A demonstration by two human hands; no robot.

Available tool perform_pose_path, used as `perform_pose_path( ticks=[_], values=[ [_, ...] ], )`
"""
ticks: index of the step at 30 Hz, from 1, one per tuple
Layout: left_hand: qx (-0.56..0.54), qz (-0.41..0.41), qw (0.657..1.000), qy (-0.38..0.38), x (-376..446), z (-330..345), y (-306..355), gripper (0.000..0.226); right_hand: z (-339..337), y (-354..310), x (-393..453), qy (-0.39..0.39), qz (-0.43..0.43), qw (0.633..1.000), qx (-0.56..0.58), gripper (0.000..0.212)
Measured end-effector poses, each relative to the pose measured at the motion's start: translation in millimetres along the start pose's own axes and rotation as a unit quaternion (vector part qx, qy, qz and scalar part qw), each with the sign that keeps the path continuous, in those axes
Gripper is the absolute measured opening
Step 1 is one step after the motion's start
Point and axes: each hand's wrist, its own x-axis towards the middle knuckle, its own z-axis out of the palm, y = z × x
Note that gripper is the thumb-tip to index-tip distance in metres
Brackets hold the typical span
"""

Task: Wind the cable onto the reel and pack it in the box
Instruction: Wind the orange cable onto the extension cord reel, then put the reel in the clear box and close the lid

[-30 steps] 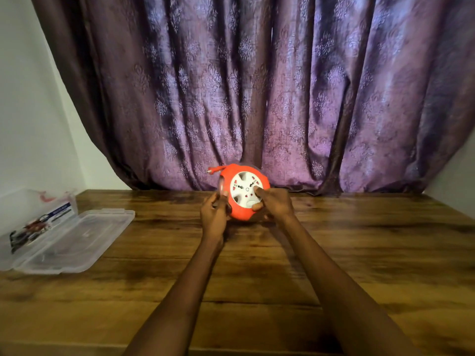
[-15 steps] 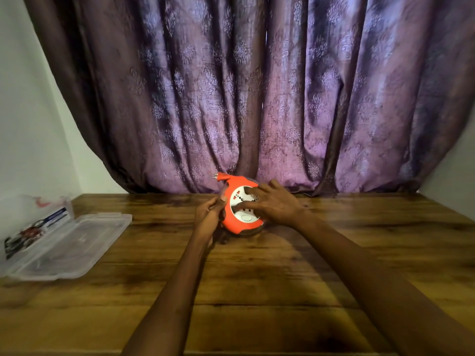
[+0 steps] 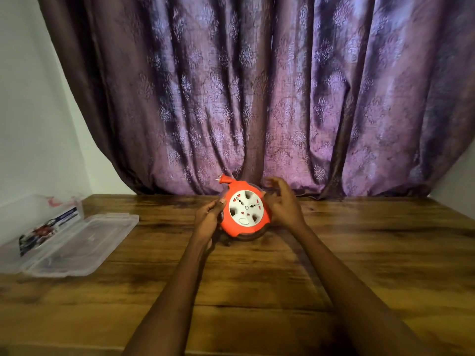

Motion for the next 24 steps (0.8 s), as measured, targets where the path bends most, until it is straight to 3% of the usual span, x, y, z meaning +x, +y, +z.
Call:
perform_pose_path(
  ticks=[2,6,14,18,20,24],
  values=[
    [-0.020,-0.011,1.000,-0.001,0.2,-1.0,-1.4,0.013,8.4,-0.8,4.0,0.007,0.132,0.985,0.114,0.025],
    [-0.027,-0.029,0.999,-0.004,2.6,-4.3,-7.5,0.030,11.9,6.1,7.1,-0.022,0.210,0.959,0.191,0.013],
    [-0.101,-0.035,0.994,0.033,10.2,-13.7,-3.2,0.039,49.2,15.0,-6.6,-0.047,0.286,0.930,0.227,0.040],
    [-0.107,-0.017,0.993,0.056,13.2,-21.4,2.4,0.042,69.1,15.4,-7.1,-0.043,0.307,0.917,0.253,0.043],
    [-0.091,-0.008,0.992,0.088,16.0,-27.7,12.2,0.042,76.5,12.6,-8.4,-0.041,0.314,0.911,0.262,0.046],
    [-0.046,0.042,0.977,0.206,6.0,-66.6,41.3,0.019,93.5,-1.1,-19.5,-0.058,0.308,0.902,0.296,0.040]
  ],
)
